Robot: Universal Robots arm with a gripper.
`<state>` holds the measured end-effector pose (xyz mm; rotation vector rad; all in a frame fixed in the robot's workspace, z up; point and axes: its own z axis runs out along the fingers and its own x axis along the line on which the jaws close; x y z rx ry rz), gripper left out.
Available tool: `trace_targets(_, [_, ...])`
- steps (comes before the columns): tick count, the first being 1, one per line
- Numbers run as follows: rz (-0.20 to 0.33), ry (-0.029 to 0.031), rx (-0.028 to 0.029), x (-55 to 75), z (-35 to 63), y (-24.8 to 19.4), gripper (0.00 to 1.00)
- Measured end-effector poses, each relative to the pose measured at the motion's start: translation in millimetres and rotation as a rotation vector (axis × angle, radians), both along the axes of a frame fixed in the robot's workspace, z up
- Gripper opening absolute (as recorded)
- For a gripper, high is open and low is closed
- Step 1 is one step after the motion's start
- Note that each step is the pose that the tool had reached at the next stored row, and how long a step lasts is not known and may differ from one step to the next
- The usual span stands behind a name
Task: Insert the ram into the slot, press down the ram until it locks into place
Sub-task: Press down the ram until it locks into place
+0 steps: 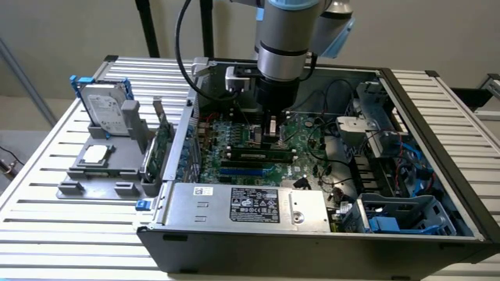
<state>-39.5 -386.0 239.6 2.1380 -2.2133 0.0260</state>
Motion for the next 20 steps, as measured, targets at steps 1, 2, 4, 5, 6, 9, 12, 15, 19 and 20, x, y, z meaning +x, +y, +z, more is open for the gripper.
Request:
trace_targets(1, [0.000,-0.0003,0.0000,0.0,-1.0,0.4,0.11])
trace_targets(2, [0.000,-0.0006,0.0001,0.1,-2.1,0.8,0.11])
trace_targets(4, [0.000,-0.0007,0.0000,0.1,-4.3,1.2,0.11])
trace_targets(5, [0.000,-0.0008,0.0000,0.0,-5.4,1.3,0.11])
trace_targets(6, [0.000,-0.0008,0.0000,0.0,-6.7,1.4,0.11])
trace_targets(9, [0.000,-0.0005,-0.0011,0.0,-10.4,1.4,0.11])
trace_targets(12, [0.000,-0.0006,-0.0005,0.0,-13.4,1.7,0.11])
trace_targets(15, [0.000,-0.0008,0.0002,0.3,-5.3,2.0,0.11])
trace_targets(19, [0.000,-0.0004,0.0002,1.9,12.2,1.9,0.11])
trace_targets(20, [0.000,-0.0001,-0.0001,1.9,13.8,1.9,0.11])
